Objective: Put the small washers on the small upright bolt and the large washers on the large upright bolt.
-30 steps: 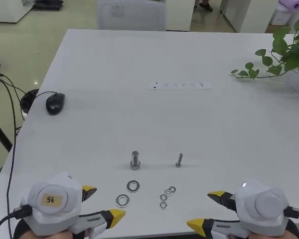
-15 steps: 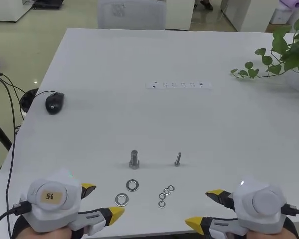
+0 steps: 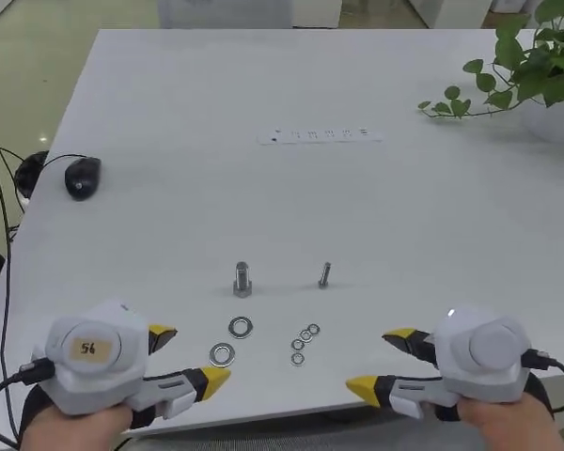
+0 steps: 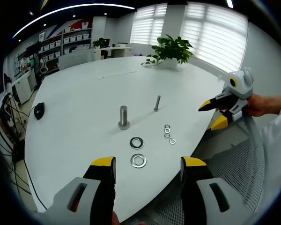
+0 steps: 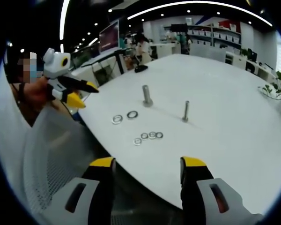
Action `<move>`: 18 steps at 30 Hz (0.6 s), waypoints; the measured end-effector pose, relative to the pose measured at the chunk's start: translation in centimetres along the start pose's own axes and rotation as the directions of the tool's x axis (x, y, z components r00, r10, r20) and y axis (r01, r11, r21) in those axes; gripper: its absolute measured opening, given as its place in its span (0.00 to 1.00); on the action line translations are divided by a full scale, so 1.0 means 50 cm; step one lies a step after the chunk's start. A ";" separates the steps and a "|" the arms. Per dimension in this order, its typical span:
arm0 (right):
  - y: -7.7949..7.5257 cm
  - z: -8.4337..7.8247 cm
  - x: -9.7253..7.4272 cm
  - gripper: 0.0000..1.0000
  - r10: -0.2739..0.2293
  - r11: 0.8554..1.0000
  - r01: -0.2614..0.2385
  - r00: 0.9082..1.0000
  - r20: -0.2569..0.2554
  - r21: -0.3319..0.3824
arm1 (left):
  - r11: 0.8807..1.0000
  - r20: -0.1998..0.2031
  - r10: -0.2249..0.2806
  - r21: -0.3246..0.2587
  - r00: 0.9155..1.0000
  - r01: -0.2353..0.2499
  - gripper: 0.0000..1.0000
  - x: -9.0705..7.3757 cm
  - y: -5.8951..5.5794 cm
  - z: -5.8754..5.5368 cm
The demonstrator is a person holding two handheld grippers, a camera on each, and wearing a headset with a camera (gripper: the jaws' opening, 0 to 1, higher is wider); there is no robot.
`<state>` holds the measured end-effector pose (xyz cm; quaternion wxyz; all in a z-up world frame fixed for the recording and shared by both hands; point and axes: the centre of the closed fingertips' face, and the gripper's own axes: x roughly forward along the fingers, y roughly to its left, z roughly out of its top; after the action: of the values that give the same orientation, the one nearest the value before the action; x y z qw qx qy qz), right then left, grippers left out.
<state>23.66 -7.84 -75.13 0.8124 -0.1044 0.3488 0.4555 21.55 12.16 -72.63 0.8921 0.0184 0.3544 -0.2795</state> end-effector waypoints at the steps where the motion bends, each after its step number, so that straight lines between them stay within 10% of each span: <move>1: 0.000 -0.001 0.000 0.57 -0.001 1.000 0.001 1.000 -0.003 -0.001 | 1.000 -0.001 0.000 0.000 1.000 0.000 0.55 0.001 0.001 0.001; 18: -0.017 -0.013 0.029 0.47 0.006 1.000 -0.008 0.998 -0.065 -0.028 | 1.000 0.002 -0.003 -0.012 1.000 0.003 0.55 0.007 0.012 0.005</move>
<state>24.52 -7.64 -76.71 0.7975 -0.1293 0.3691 0.4594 22.22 12.45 -72.77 0.8921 0.0125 0.3554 -0.2787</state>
